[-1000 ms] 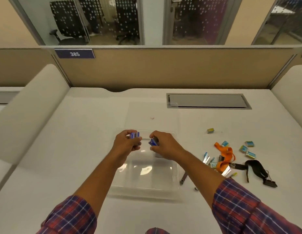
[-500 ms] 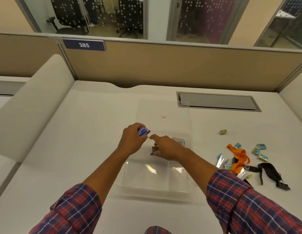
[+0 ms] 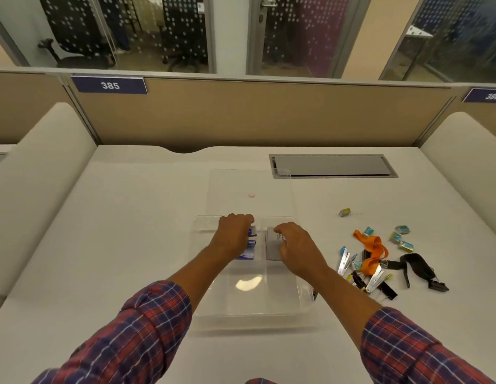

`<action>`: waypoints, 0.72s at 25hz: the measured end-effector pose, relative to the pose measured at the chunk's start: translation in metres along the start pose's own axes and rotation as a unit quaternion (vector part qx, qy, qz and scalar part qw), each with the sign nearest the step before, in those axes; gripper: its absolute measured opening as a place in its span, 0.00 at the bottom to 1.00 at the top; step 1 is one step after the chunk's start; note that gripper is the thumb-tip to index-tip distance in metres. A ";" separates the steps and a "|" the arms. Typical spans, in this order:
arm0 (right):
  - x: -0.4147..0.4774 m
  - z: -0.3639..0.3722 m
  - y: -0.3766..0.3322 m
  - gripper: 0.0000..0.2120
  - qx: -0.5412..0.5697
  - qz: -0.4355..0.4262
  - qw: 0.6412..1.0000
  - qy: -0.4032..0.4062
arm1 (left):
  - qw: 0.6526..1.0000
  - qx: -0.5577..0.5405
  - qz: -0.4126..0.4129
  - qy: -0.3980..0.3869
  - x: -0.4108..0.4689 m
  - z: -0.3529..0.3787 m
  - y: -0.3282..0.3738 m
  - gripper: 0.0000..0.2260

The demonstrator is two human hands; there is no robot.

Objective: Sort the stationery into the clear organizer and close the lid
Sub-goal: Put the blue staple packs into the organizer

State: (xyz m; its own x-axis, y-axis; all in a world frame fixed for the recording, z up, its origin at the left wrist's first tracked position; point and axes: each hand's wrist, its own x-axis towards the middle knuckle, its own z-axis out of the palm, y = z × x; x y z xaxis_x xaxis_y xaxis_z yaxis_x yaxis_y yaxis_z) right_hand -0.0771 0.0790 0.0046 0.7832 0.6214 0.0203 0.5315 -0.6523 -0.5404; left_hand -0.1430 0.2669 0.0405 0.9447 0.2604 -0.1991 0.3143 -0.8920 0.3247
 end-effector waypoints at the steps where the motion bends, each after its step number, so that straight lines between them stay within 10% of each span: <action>1: -0.005 -0.001 0.003 0.17 -0.002 -0.013 1.000 0.008 | 1.000 0.024 0.004 -0.001 0.001 0.004 -0.001 0.11; 18: -0.038 -0.017 0.049 0.35 -0.145 -0.018 0.989 0.007 | 0.992 0.058 0.071 0.083 -0.021 0.031 0.052 0.29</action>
State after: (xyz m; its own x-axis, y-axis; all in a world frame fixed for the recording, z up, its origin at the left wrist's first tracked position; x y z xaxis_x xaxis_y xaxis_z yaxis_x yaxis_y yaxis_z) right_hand -0.0752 0.0163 -0.0088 0.7654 0.6418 0.0479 0.6277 -0.7280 -0.2758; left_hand -0.1490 0.2035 0.0327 0.9843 0.1767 -0.0013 0.1724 -0.9583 0.2280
